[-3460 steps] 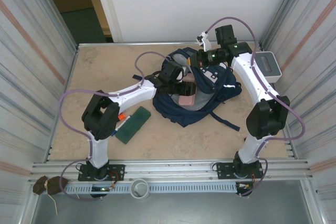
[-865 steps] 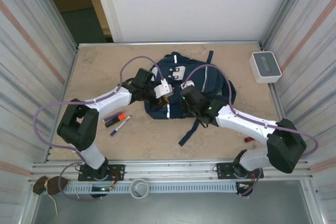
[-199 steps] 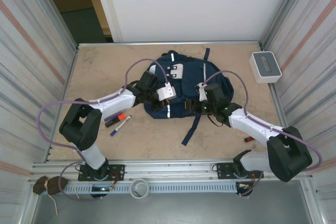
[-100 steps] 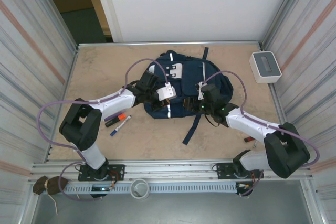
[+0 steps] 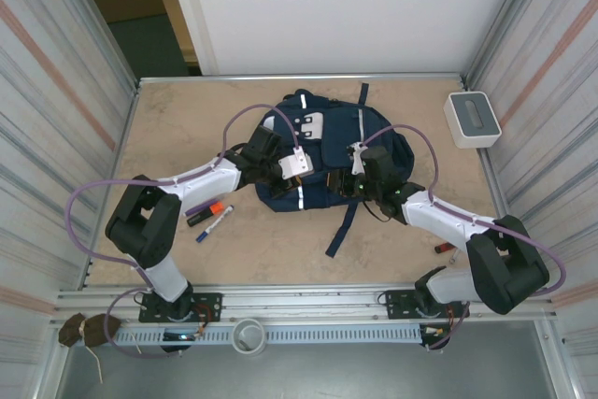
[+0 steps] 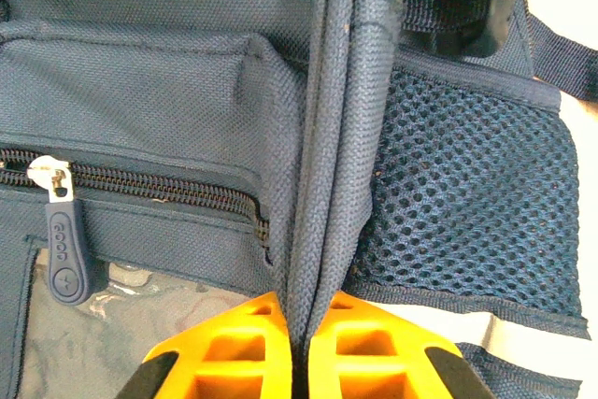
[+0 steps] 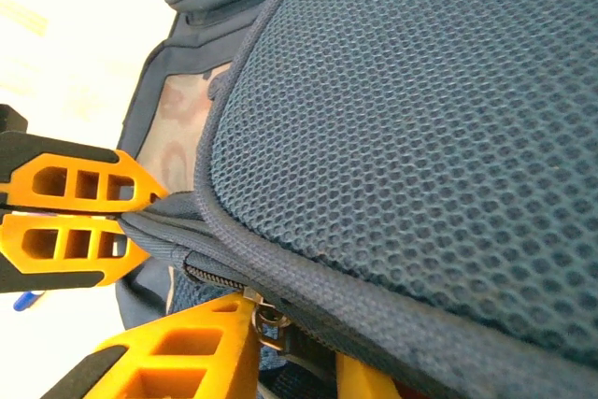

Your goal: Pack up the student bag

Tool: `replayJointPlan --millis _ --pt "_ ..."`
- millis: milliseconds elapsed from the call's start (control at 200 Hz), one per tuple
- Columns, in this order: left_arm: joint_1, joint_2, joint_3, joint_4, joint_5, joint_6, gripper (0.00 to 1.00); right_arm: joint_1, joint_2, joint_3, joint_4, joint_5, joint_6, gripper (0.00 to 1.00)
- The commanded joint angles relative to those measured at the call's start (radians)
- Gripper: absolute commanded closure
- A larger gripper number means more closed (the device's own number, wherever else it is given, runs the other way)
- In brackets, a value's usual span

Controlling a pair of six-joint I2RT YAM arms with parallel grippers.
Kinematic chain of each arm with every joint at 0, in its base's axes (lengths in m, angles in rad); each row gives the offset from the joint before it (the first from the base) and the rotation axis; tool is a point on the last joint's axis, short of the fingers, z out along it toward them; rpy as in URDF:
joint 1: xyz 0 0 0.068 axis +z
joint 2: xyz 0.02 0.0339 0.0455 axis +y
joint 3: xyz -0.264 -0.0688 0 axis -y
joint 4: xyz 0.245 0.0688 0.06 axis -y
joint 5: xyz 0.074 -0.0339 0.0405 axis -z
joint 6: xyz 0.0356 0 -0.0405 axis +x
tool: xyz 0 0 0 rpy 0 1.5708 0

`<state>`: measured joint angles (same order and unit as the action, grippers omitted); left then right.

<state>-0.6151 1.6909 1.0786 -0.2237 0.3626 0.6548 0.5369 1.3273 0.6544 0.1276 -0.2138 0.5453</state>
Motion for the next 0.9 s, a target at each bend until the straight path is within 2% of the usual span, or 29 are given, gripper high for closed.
replayJointPlan --millis 0,125,190,456,746,817,897 --pt "-0.015 0.005 0.014 -0.020 0.103 0.020 1.00 -0.014 -0.013 0.003 0.042 -0.008 -0.018 0.80" --pt "-0.015 0.005 0.016 -0.022 0.100 0.019 1.00 -0.014 -0.003 0.010 0.024 0.009 -0.035 0.86" --pt "-0.015 0.003 0.016 -0.024 0.098 0.016 1.00 -0.013 0.000 0.009 0.019 0.026 -0.039 0.86" --pt "-0.014 0.001 0.017 -0.023 0.105 0.011 1.00 0.031 0.023 0.014 -0.003 0.173 -0.064 0.69" --pt "-0.016 -0.002 0.017 -0.023 0.114 0.010 1.00 0.073 0.071 0.026 -0.002 0.331 -0.060 0.60" --pt "-0.015 -0.003 0.014 -0.023 0.118 0.012 1.00 0.072 0.075 0.025 0.008 0.353 -0.063 0.61" --pt "-0.016 -0.004 0.012 -0.025 0.115 0.018 1.00 0.067 0.061 0.030 0.004 0.378 -0.074 0.69"
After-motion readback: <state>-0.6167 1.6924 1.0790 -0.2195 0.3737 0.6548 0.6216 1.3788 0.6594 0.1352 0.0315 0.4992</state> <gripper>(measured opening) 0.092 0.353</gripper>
